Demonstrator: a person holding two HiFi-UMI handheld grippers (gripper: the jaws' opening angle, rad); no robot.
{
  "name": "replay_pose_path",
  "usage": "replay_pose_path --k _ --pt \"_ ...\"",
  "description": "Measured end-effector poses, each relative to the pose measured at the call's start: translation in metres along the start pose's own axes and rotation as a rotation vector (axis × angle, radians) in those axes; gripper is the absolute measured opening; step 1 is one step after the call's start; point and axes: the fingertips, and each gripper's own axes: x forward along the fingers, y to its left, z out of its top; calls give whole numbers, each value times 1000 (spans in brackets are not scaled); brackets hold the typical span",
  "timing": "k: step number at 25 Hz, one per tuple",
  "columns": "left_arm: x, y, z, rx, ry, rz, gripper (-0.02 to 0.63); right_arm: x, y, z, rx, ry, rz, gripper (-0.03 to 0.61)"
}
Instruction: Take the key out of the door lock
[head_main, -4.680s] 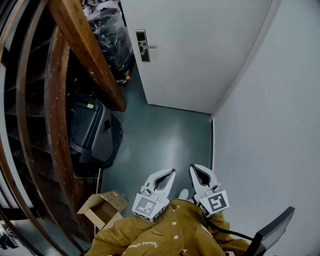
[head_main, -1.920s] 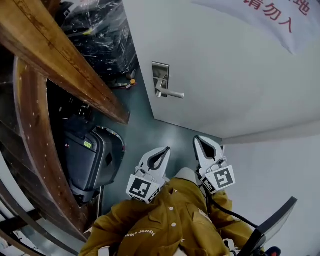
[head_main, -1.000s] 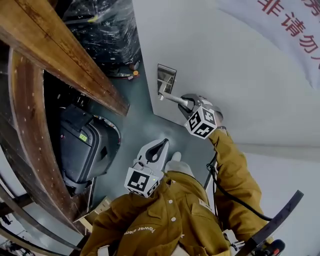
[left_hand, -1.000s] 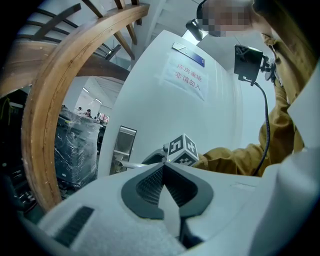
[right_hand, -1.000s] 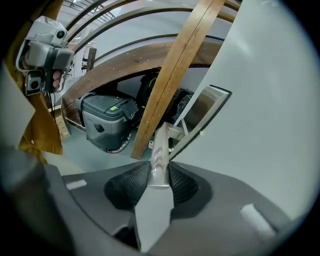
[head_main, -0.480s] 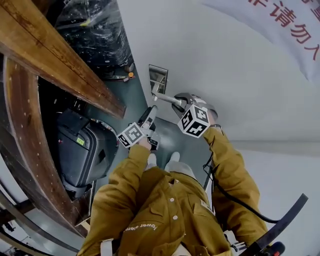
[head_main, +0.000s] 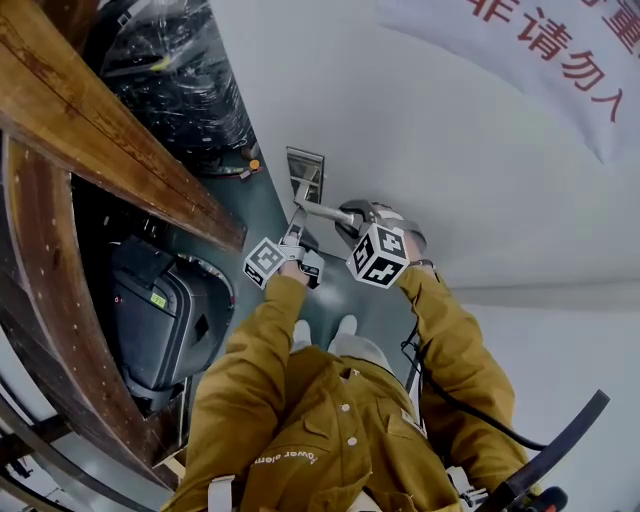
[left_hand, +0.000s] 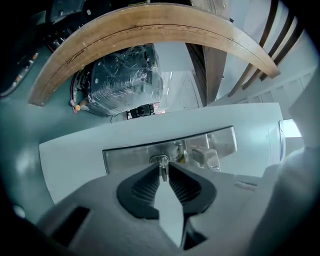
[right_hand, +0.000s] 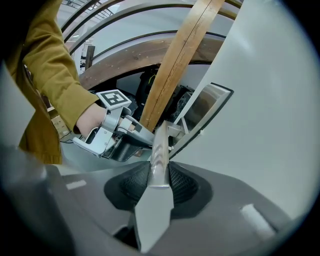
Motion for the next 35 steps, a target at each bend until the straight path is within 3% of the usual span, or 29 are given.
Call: replay_pose_path --k 1,4,10,13,17,18,20,23,27,29,31,33,35 --pt "0 3 1 7 -1 18 28 0 0 0 -1 2 0 123" --pt "2 -2 0 -16 -9 -21 23 0 0 -1 -3 9 2 124" --pt "-8 5 0 -28 9 36 20 -1 0 -1 3 22 4 124" --pt "-31 -12 -6 -30 26 -5 20 -2 0 0 -8 35 3 124" --pt "-71 -37 -28 24 85 -9 20 -3 -1 1 -17 40 -5 124" --pt "-79 -44 -29 61 100 -1 20 -3 -1 1 -14 39 -12 124" --pt "-95 -49 -21 217 130 53 20 -4 -1 2 -15 45 -42 124" --pt "-107 -73 -13 407 163 56 20 -11 0 3 -52 38 -109 126" --pt "-121 -127 -18 878 224 71 20 -45 7 24 -4 -91 -184 104" --pt "-128 -158 -29 1056 239 43 21 -74 10 39 72 -189 -230 90" --pt "-133 -183 -45 1180 254 7 21 -107 12 50 197 -289 -284 73" --pt "-136 -202 -62 1264 271 -24 21 -139 14 53 328 -382 -332 10" --pt "-137 -214 -79 1305 275 -57 21 -161 18 49 429 -452 -374 5"
